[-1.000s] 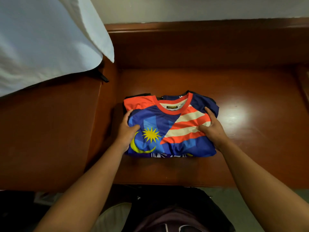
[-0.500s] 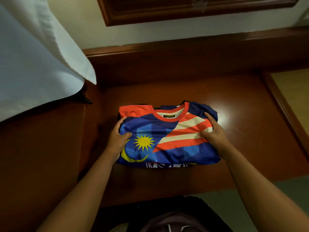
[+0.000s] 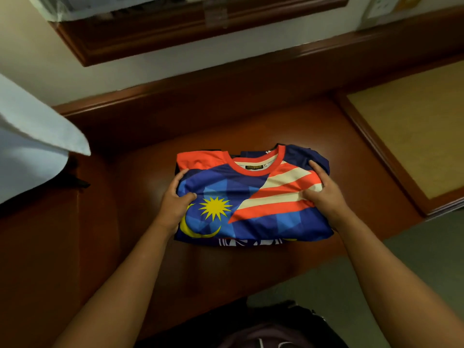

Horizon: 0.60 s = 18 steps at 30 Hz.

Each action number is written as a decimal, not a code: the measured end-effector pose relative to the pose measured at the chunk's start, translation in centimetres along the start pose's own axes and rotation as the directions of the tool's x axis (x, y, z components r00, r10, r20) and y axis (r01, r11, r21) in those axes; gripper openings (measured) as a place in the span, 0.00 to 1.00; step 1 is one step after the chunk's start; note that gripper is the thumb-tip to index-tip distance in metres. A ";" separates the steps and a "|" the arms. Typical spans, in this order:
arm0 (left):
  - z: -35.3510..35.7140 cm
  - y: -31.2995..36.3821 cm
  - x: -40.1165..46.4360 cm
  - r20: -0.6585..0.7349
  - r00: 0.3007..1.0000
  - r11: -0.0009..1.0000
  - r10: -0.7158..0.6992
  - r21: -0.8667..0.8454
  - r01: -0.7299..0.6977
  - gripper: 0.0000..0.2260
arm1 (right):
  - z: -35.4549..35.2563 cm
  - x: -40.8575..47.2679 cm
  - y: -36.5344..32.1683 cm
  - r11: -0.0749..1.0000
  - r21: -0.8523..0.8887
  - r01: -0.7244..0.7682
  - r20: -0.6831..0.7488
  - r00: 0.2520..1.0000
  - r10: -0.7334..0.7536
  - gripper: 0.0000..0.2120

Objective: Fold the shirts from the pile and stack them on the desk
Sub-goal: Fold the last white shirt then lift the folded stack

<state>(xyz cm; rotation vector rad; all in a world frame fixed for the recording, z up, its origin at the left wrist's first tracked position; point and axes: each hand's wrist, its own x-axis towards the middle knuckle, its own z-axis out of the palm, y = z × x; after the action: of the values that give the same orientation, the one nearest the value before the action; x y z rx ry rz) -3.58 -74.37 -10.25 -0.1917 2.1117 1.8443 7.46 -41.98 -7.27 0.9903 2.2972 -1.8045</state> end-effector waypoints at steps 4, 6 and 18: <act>3.7 0.9 -1.0 0.046 0.998 0.999 0.031 0.043 -0.033 0.30 | -4.1 -0.9 1.3 1.000 0.024 0.015 -0.027 1.000 -0.015 0.38; 6.1 1.3 -1.8 0.065 0.997 0.998 0.042 0.048 -0.045 0.30 | -6.5 -1.5 2.3 0.999 0.043 0.021 -0.040 0.999 -0.019 0.38; 24.0 2.6 -8.0 0.241 0.959 0.978 0.152 0.105 -0.181 0.30 | -24.0 -6.5 9.8 0.994 0.078 0.075 -0.218 0.974 -0.056 0.38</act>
<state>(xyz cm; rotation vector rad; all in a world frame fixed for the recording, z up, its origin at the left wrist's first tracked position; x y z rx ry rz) 6.85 -51.36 -7.80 0.2295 2.1234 1.7175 25.57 -22.49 -5.35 1.1927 2.4183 -1.9241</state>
